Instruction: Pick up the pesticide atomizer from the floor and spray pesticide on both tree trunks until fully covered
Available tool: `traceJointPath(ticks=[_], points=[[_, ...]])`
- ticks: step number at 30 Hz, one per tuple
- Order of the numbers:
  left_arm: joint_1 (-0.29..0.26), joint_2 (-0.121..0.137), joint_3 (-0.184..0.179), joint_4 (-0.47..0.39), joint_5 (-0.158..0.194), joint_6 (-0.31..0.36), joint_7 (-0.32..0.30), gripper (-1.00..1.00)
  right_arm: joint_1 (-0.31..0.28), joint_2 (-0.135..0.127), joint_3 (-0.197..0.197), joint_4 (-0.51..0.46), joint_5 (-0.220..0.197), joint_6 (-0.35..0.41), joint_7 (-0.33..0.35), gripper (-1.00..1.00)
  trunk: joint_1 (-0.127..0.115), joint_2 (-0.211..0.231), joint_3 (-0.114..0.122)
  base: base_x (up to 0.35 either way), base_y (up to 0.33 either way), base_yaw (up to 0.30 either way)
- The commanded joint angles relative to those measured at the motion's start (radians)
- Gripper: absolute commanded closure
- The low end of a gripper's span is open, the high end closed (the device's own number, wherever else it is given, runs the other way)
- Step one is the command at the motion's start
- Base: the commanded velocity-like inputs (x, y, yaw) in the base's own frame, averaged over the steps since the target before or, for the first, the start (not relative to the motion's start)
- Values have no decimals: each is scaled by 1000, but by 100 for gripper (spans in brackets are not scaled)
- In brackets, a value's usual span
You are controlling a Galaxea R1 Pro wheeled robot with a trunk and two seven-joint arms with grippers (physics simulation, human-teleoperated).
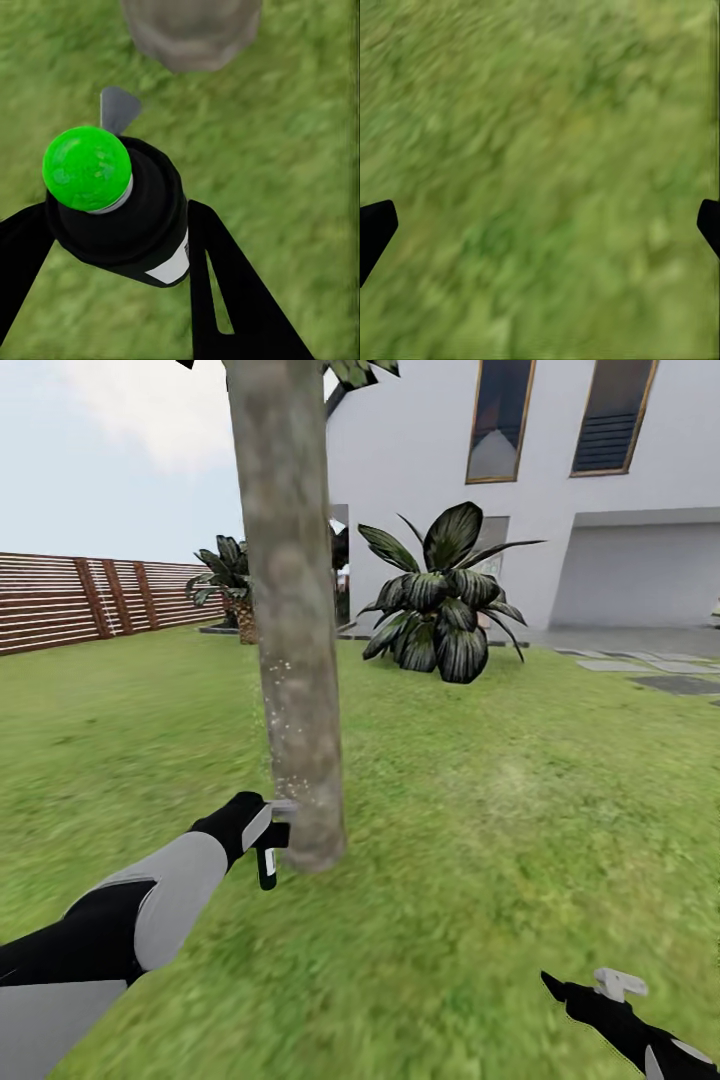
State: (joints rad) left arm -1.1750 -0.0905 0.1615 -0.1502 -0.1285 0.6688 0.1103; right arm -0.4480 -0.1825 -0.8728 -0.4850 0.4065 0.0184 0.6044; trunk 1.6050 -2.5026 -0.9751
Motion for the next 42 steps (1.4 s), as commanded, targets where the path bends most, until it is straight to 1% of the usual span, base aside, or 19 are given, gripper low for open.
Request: traceJointPath(ticks=[1, 7, 11, 24, 30, 34, 36, 38, 39, 40, 41, 42], points=[[0, 0, 0, 0, 0, 0, 0, 100, 0, 0, 0, 0, 0, 0, 0, -100, 0, 0, 0, 160, -307, 5], [0, 0, 0, 0, 0, 0, 0, 100, 0, 0, 0, 0, 0, 0, 0, -100, 0, 0, 0, 153, -306, 55], [0, 0, 0, 0, 0, 0, 0, 100, 0, 0, 0, 0, 0, 0, 0, -100, 0, 0, 0, 99, -307, 237], [0, 0, 0, 1, 0, 0, 0, 100, 0, 0, 0, 0, 0, 0, 0, -100, 0, 0, 0, 3, -318, 250], [4, 0, 1, 1, 0, 0, 0, 100, 0, 0, 0, 0, 0, 0, 0, -100, 0, 0, 0, 0, -277, 26], [6, 0, 1, -2, 0, 0, 0, 100, 0, 0, 0, 0, 0, 0, 0, -100, 0, 0, 0, 0, -51, 1], [6, -1, -1, -26, 0, 3, 3, 100, 0, 0, 0, 0, 0, 0, 0, -100, 0, 0, 0, 0, -5, 0], [6, -1, -2, -87, 0, 18, 5, 100, 0, 0, 0, 0, 0, 0, 0, -100, 0, 0, 0, 0, -2, 0], [5, -1, -2, -133, 0, 51, 6, 100, 0, 0, 0, 0, 0, 0, 0, -100, 0, 0, 0, 0, 0, 0], [5, -1, -2, -188, 0, 114, 6, 100, 0, 0, 0, 0, 0, 0, 0, -100, 0, 0, 0, 0, 0, 0], [5, -2, -2, -264, 0, 198, 6, 100, 0, 0, 0, 0, 0, 0, 0, -100, 0, 0, 0, 0, 0, 0], [5, -2, -2, -309, 0, 238, 6, 100, 0, 0, 0, 0, 0, 0, 0, -100, 0, 0, 0, 0, 0, 0]])
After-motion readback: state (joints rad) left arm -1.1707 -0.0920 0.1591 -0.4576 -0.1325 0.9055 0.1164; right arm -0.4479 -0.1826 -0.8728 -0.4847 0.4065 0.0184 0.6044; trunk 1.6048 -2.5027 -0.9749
